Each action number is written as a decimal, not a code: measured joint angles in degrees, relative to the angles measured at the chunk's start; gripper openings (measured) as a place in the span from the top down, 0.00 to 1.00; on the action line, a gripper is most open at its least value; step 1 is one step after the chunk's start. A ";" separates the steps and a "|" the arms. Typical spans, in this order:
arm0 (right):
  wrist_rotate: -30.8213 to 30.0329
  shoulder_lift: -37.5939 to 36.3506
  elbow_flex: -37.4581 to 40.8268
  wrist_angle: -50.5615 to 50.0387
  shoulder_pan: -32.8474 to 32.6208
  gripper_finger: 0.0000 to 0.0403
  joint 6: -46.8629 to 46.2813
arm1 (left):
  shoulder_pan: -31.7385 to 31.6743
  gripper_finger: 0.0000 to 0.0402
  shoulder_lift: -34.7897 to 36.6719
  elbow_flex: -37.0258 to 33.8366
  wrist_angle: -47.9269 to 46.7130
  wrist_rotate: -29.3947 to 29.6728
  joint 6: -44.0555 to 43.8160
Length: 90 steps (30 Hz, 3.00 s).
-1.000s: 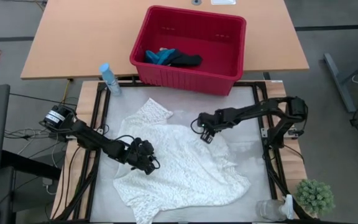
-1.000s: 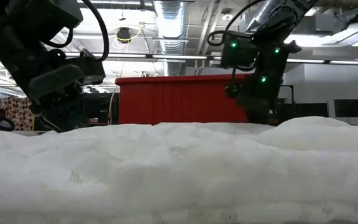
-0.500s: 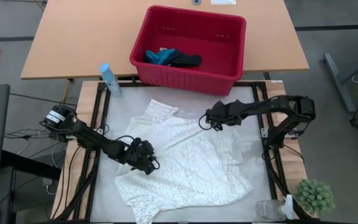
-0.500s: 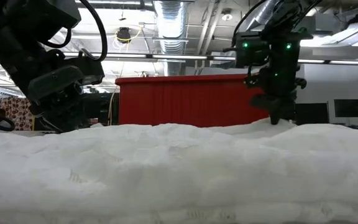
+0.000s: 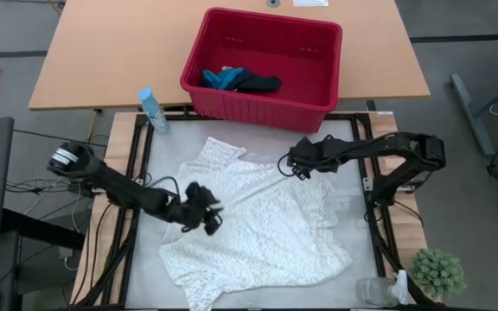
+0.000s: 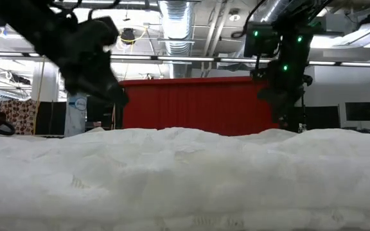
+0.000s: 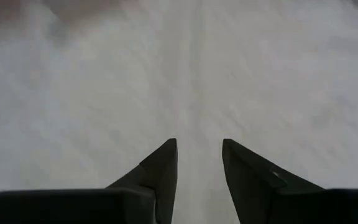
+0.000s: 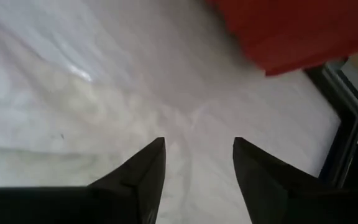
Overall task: Fold Laundry from Bin
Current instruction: Fold the white shirt
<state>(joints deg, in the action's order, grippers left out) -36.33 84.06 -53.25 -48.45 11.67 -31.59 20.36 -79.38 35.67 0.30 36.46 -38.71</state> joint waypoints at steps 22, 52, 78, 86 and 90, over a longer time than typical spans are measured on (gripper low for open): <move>-0.10 -16.46 -0.04 8.64 -15.33 0.50 -2.95 | -36.72 1.00 -9.07 -1.87 22.06 -27.37 24.45; 0.52 5.55 -0.02 -12.14 -16.29 0.50 -37.80 | -38.60 1.00 -14.96 -1.36 0.85 -16.91 13.40; -0.06 13.35 -9.68 -15.11 -21.69 0.50 -24.51 | -33.04 1.00 -6.52 -1.74 -19.42 -11.82 11.29; 0.46 1.14 -1.99 2.83 -10.71 0.55 -8.78 | -31.52 1.00 -6.55 -1.78 -19.56 -11.05 11.44; 13.97 -2.52 5.48 24.89 -1.88 0.59 5.16 | -30.84 1.00 -6.57 -1.78 -19.55 -10.46 11.36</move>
<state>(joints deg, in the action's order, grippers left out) -22.35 81.55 -47.78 -23.56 9.79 -26.44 -10.47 -85.95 33.89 -19.25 26.00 -27.35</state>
